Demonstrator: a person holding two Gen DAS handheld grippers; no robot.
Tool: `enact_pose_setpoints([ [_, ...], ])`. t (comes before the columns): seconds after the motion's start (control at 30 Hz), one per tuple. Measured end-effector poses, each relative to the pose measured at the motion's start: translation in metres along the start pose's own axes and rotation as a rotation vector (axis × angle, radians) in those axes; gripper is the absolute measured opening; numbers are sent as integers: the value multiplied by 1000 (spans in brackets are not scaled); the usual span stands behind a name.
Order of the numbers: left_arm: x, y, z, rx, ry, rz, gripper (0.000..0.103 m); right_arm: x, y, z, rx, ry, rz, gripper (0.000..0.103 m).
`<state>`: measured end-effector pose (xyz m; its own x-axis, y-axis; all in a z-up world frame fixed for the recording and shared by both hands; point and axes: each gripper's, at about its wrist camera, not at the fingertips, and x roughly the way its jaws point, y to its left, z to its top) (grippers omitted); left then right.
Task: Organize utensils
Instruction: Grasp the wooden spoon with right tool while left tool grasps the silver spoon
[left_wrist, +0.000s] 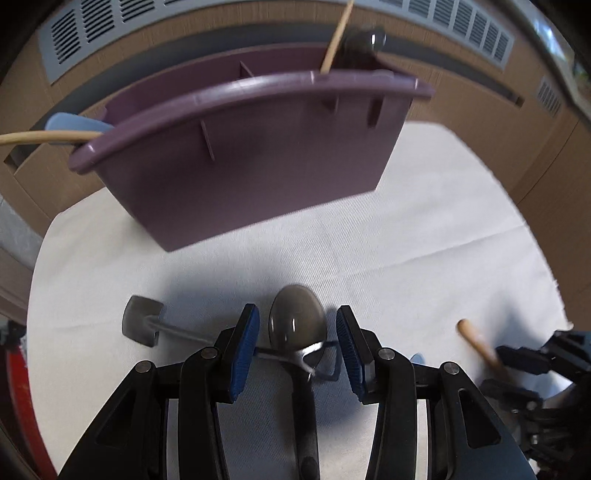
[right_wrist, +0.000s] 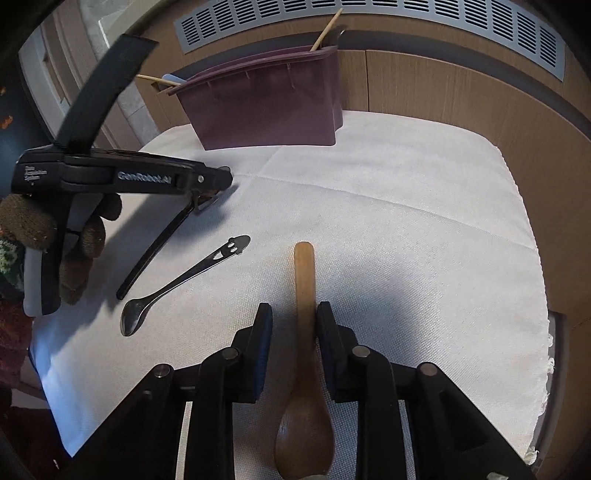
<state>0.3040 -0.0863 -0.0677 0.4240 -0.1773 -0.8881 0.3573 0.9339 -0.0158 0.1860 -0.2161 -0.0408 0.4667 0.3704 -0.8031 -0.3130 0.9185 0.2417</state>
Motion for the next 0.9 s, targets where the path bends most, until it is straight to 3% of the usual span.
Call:
enact_pose_setpoints([
  [0.17,4,-4,-2,12,18,34,44,-3,4,-3,-11,-15,4,31],
  [0.3,2,1,-1,-37,16,16,43,-3,4,-5,4,-27,56,49],
  [0.33,2,2,-1,-43,7,10,33,-4,4,-5,14,-30,66,52],
  [0.4,-4,6,-3,-66,-17,-9,33,-5,3,-7,43,-36,80,54],
  [0.5,-29,11,-18,-110,-105,-59,33,-6,2,-10,76,-40,108,60],
  [0.63,-85,20,-41,-179,-280,-118,33,-5,8,-8,42,-13,112,63],
  [0.67,-98,22,-46,-189,-317,-125,33,-5,9,-6,12,3,108,63],
  [0.77,-130,25,-60,-210,-419,-120,33,-7,9,-4,11,-4,36,44],
  [0.9,-153,24,-68,-205,-470,-110,33,-4,10,-3,-14,-14,-57,26],
])
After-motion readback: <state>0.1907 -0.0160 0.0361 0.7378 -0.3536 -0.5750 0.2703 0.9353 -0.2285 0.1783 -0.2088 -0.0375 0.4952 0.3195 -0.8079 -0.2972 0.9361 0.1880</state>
